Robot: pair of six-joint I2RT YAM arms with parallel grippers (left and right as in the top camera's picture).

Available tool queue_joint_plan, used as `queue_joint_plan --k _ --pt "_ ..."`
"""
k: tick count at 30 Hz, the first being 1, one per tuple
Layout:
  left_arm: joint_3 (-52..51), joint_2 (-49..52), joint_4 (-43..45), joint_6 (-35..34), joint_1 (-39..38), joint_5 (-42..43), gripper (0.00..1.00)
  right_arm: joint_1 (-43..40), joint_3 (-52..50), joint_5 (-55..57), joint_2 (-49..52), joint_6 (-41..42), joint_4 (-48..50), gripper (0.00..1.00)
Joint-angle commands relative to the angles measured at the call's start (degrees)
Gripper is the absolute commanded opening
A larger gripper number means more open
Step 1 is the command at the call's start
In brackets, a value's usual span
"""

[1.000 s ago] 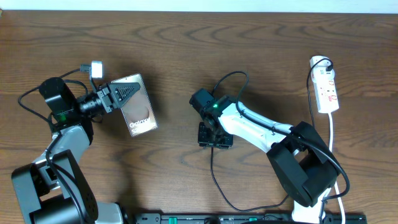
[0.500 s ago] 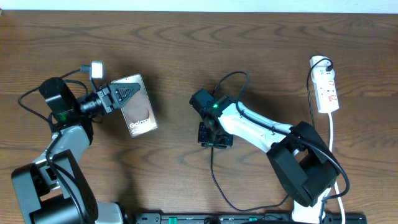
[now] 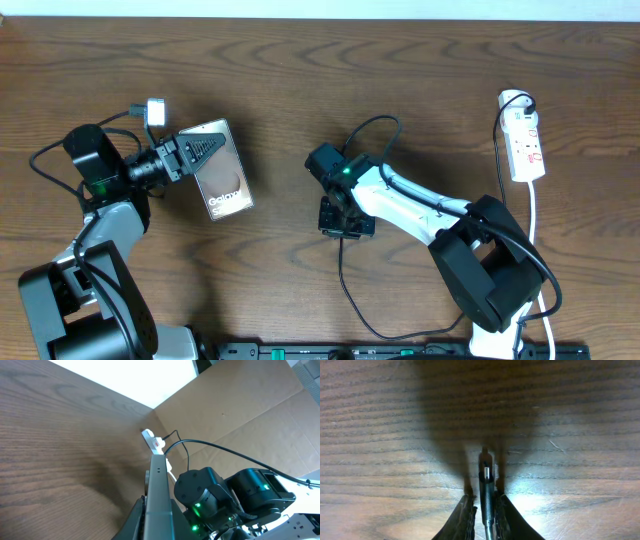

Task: Plug charger to phone and switch on socket
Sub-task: 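Lower the right gripper and close it on the cable's connector tip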

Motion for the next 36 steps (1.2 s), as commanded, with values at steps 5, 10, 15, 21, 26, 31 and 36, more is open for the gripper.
queue_joint_plan --k 5,10,15,21,26,31,36 --pt "0.87 -0.09 0.28 0.15 0.31 1.31 0.07 0.52 -1.11 0.35 0.72 0.28 0.17 0.08" --pt "0.87 -0.09 0.28 0.15 0.31 1.31 0.07 0.52 -1.11 0.33 0.72 0.26 0.15 0.06" --pt "0.87 -0.09 0.28 0.15 0.31 1.31 0.07 0.50 -1.11 0.35 0.72 0.26 0.15 0.01" --pt "0.87 -0.09 0.28 0.15 0.31 1.31 0.07 0.50 -1.11 0.48 0.72 -0.02 -0.33 0.01" --pt "0.87 -0.09 0.31 0.15 0.31 1.31 0.07 0.46 -1.11 0.44 0.72 -3.78 -0.74 0.01" --pt "0.87 -0.09 0.31 0.15 0.31 1.29 0.07 0.02 -1.11 -0.15 0.72 -14.10 0.63 0.01" --pt "0.87 -0.09 0.28 0.15 0.31 1.31 0.08 -1.05 -1.11 -0.50 0.72 -22.97 1.22 0.01"
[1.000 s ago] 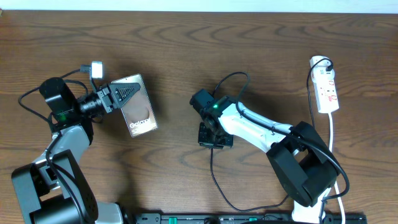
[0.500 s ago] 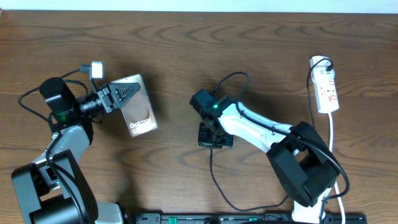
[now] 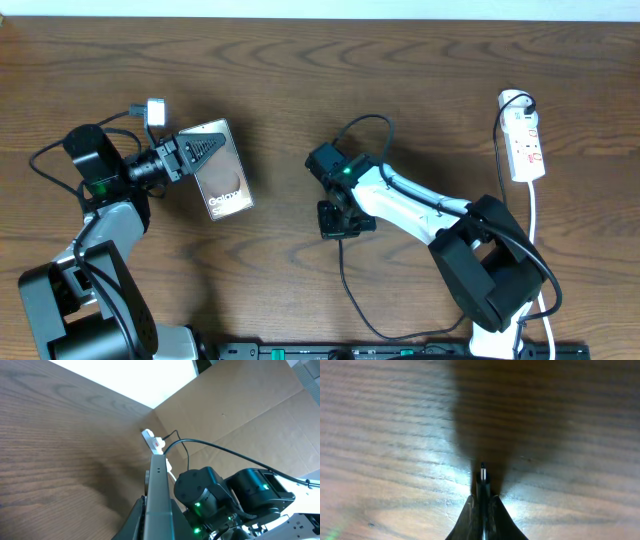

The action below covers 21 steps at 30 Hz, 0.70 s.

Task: Plug charger to phone and switch on socket
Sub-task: 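Lower the right gripper and close it on the cable's connector tip, then lift the cable end with the right gripper and carry it toward the phone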

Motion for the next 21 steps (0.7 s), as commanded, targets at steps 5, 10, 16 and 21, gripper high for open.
queue_joint_plan --k 5,10,16,21 --pt "0.87 -0.09 0.28 0.13 0.31 1.31 0.07 -1.09 -1.01 -4.94 0.72 -20.20 2.60 0.01" --pt "0.87 -0.09 0.28 0.13 0.31 1.31 0.07 -1.46 -1.01 -13.97 0.72 -33.62 3.80 0.01" --pt "0.87 -0.09 0.28 0.13 0.31 1.31 0.07 -1.44 -1.01 -21.94 0.72 -46.34 3.82 0.01" --pt "0.87 -0.09 0.28 0.13 0.31 1.31 0.08 -1.44 -1.01 -29.62 0.72 -53.68 3.80 0.01"
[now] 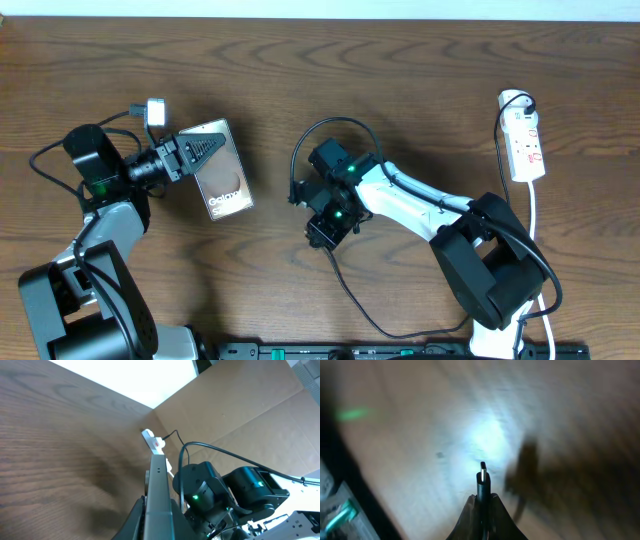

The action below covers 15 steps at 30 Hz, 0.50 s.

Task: Plug charger to phone and switch on socket
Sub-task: 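Lift the cable end with the right gripper and carry it toward the phone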

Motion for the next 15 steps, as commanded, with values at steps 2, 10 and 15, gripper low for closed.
queue_joint_plan --k 2,10,15 --pt "0.87 -0.09 0.28 0.15 0.31 1.31 0.08 -0.26 -0.37 -11.50 0.63 -11.82 -0.13 0.01" --pt "0.87 -0.09 0.26 0.15 0.31 1.31 0.07 0.09 -0.37 -16.46 0.63 -15.76 -0.26 0.01" --pt "0.87 -0.09 0.26 0.15 0.31 1.31 0.07 0.35 -0.37 -17.11 0.63 -15.58 -0.09 0.01"
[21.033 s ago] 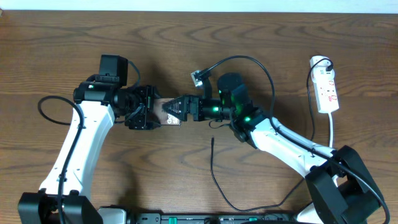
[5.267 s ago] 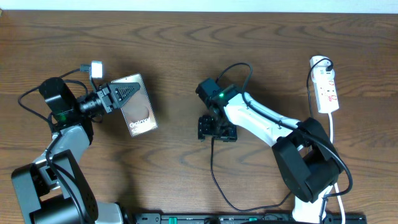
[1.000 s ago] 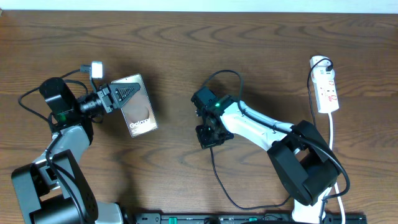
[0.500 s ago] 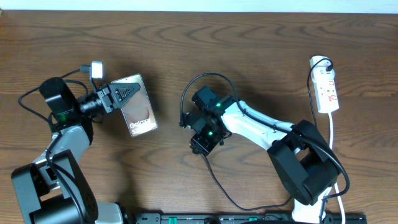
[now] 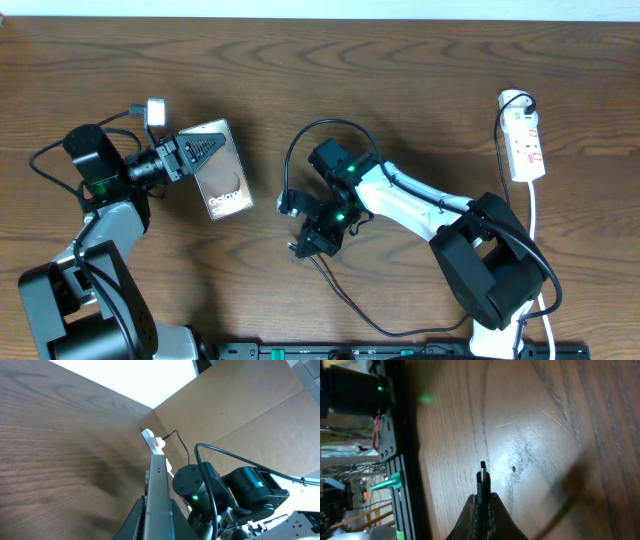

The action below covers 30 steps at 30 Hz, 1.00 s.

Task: Plug charger to phone and switch on socket
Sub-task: 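Lift the cable end with the right gripper and carry it toward the phone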

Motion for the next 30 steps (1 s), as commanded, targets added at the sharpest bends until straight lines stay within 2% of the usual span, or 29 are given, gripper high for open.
queue_joint_plan --k 1,3,7,11,15,23,30 --pt "0.87 -0.09 0.28 0.15 0.31 1.31 0.07 0.22 -0.37 -1.88 0.61 -0.61 0.17 0.01" --pt "0.87 -0.09 0.28 0.15 0.31 1.31 0.08 0.17 -0.37 1.97 0.61 4.59 0.61 0.01" --pt "0.87 -0.09 0.28 0.15 0.31 1.31 0.07 0.17 -0.37 18.12 0.61 21.77 0.15 0.01" --pt "0.87 -0.09 0.28 0.15 0.31 1.31 0.08 0.15 -0.37 29.16 0.61 31.21 -4.87 0.01" --pt "0.87 -0.09 0.28 0.15 0.31 1.31 0.07 0.17 -0.37 33.66 0.61 36.44 -10.01 0.01" --pt "0.87 -0.09 0.26 0.13 0.31 1.31 0.08 0.28 -0.37 33.40 0.61 42.58 -15.63 0.01" --pt "0.87 -0.09 0.04 0.13 0.31 1.31 0.07 1.70 -0.52 33.40 0.61 45.99 -16.83 0.01"
